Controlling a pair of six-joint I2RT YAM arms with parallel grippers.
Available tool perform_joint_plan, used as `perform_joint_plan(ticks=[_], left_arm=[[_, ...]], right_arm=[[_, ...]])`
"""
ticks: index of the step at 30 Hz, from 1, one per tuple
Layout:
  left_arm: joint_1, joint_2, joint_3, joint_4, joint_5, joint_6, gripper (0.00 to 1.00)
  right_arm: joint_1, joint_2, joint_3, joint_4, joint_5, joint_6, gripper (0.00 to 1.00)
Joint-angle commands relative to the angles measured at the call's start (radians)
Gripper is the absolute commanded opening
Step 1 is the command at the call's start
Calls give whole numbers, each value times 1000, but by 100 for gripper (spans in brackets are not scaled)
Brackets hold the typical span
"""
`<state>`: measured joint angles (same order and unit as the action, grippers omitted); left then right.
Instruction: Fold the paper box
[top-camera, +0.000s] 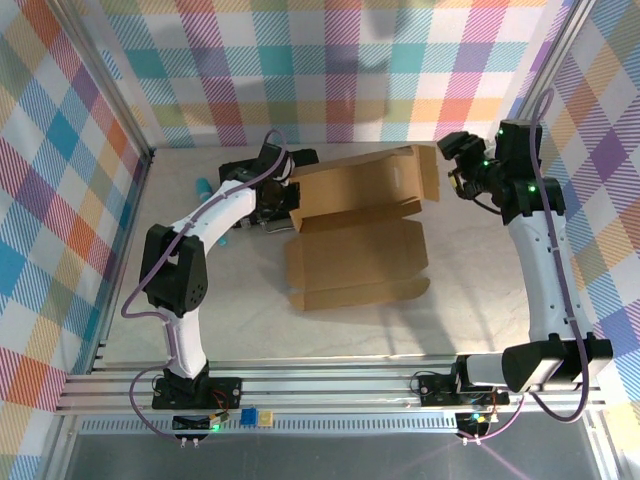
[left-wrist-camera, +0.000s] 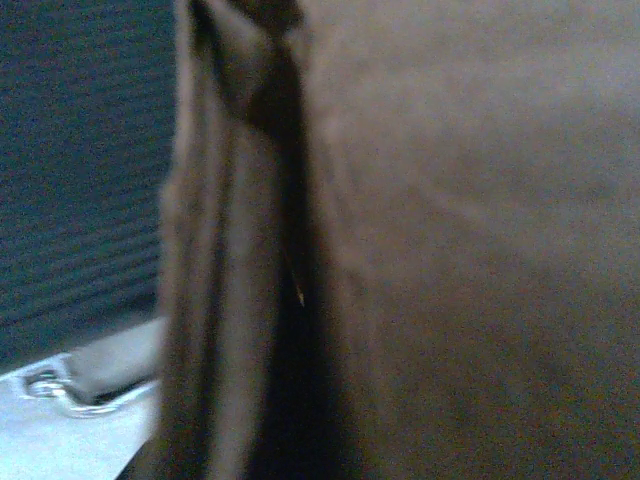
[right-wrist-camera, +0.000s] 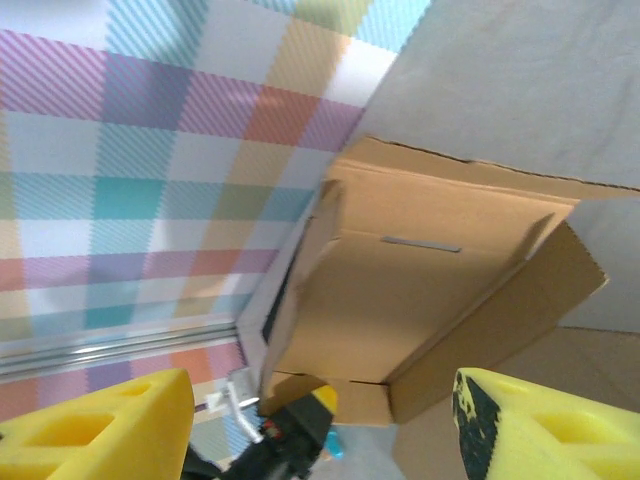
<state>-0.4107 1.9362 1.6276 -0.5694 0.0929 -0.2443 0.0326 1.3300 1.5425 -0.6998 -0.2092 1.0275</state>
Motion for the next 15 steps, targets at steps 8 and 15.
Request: perform_joint_plan(ticks=[8,15], left_arm=[[-39,-85,-9,-14,116,-67,0],[-82,-140,19,-164,18,-70,0]], right_arm=[[-4,-82,42,-132,55,-93,65],[-4,-89,169,-201,56,-100,59]])
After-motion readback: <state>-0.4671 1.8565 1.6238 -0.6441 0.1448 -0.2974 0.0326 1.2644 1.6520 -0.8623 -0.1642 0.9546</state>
